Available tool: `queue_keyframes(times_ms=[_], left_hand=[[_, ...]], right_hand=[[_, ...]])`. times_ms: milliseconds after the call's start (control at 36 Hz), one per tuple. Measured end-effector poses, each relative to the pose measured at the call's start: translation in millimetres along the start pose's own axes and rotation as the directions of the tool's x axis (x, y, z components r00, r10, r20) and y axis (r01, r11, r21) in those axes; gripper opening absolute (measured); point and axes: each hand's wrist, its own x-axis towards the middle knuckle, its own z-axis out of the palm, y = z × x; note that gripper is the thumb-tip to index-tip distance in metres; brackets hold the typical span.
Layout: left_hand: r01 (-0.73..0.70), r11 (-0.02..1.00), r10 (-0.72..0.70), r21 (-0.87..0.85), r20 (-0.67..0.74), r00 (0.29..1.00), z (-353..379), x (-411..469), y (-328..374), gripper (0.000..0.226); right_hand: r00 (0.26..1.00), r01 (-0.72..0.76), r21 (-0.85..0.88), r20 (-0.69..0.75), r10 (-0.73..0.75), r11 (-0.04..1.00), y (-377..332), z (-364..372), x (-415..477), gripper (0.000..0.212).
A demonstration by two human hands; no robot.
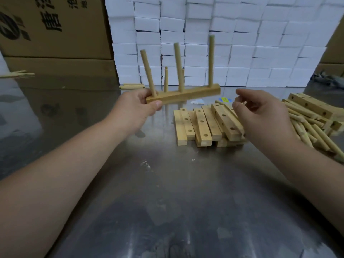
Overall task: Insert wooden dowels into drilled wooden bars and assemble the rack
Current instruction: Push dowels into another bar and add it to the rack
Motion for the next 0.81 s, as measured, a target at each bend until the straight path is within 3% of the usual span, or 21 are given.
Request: queue_keyframes(times_ms=[167,222,333,472,806], left_hand=[[0.055,0.998,-0.049,0.029,-0.183,0.982,-17,31,-15,0.015],[0.085,0.987,-0.06,0.134,-0.183,0.981,-19,42,-21,0.007],[0.183,0.939,-0.144,0.29,-0.152,0.978,-17,60,-35,0.029],[0.269,0.897,-0.247,0.35,-0.109,0.963,-2,72,-48,0.032],[0.32,0.812,-0.336,0.489,-0.057,0.94,1,107,-60,0.03]], right_hand=[[0.994,0.064,-0.009,-0.09,-0.065,0.998,6,1,2,0.023],[0.991,0.084,-0.008,-0.106,-0.084,0.996,9,3,3,0.022],[0.982,0.145,-0.044,-0.118,-0.149,0.988,9,6,2,0.024],[0.973,0.202,-0.05,-0.101,-0.206,0.978,6,8,1,0.023],[0.975,0.199,-0.036,-0.093,-0.202,0.979,9,11,2,0.024]])
